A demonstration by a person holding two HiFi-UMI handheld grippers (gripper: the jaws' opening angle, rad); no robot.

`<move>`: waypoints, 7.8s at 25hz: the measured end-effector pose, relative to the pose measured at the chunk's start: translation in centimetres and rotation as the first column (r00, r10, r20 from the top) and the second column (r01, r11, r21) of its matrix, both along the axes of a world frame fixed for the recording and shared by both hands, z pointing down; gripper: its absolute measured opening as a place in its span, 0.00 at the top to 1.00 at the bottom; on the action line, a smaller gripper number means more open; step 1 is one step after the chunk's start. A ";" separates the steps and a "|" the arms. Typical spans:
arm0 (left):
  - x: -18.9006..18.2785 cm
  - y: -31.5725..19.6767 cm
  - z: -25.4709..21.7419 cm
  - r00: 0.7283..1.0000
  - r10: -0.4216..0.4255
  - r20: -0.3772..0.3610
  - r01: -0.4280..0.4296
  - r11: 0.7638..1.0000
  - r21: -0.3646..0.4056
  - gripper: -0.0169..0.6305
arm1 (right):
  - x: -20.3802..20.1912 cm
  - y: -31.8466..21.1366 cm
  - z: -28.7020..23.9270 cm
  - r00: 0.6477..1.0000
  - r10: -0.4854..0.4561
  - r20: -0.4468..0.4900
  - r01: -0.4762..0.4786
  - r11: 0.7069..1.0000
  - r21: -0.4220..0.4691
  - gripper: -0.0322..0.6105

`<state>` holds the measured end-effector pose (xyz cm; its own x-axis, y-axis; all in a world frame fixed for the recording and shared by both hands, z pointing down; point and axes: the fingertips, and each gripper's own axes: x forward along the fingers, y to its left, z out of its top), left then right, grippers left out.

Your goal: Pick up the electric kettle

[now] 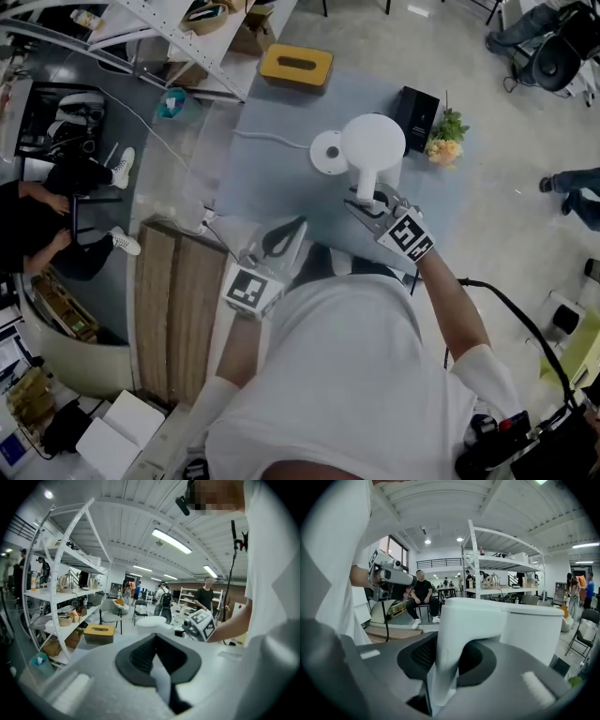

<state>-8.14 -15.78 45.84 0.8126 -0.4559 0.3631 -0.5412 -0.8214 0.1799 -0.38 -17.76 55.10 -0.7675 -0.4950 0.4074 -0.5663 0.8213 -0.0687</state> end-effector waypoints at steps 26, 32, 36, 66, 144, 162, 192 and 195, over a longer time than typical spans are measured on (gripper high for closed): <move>5.9 0.5 -0.3 0.985 0.174 0.010 -0.174 0.985 0.002 0.97 | 5.2 2.8 3.4 0.983 0.185 0.019 -0.183 0.981 -0.062 0.80; 5.8 0.5 -0.1 0.984 0.176 0.016 -0.176 0.984 0.002 0.97 | 5.6 3.0 5.0 0.977 0.212 0.024 -0.209 0.974 -0.090 0.80; 5.6 0.6 0.1 0.983 0.184 0.019 -0.185 0.983 0.004 0.97 | 5.5 3.1 5.8 0.975 0.220 0.020 -0.217 0.971 -0.105 0.80; 8.3 1.1 1.0 0.962 0.274 -0.005 -0.274 0.962 -0.015 0.97 | 6.8 6.1 8.7 0.946 0.319 -0.058 -0.324 0.936 -0.135 0.79; 6.5 2.8 5.3 0.818 0.573 -0.053 -0.576 0.813 -0.087 0.97 | 11.8 16.8 5.4 0.544 0.837 -0.061 -0.824 0.520 -0.223 0.94; 3.1 8.8 4.9 0.898 0.439 -0.029 -0.440 0.895 -0.075 0.97 | 9.8 19.5 -1.0 0.606 0.795 -0.016 -0.783 0.594 -0.183 0.94; -2.8 23.0 -2.2 0.929 0.359 -0.084 -0.357 0.933 0.039 0.97 | 1.1 30.7 -5.9 0.727 0.687 -0.012 -0.684 0.721 -0.111 0.95; -3.4 22.5 -3.4 0.922 0.377 -0.092 -0.375 0.926 0.046 0.97 | 0.4 30.0 -7.1 0.704 0.710 -0.002 -0.707 0.701 -0.095 0.95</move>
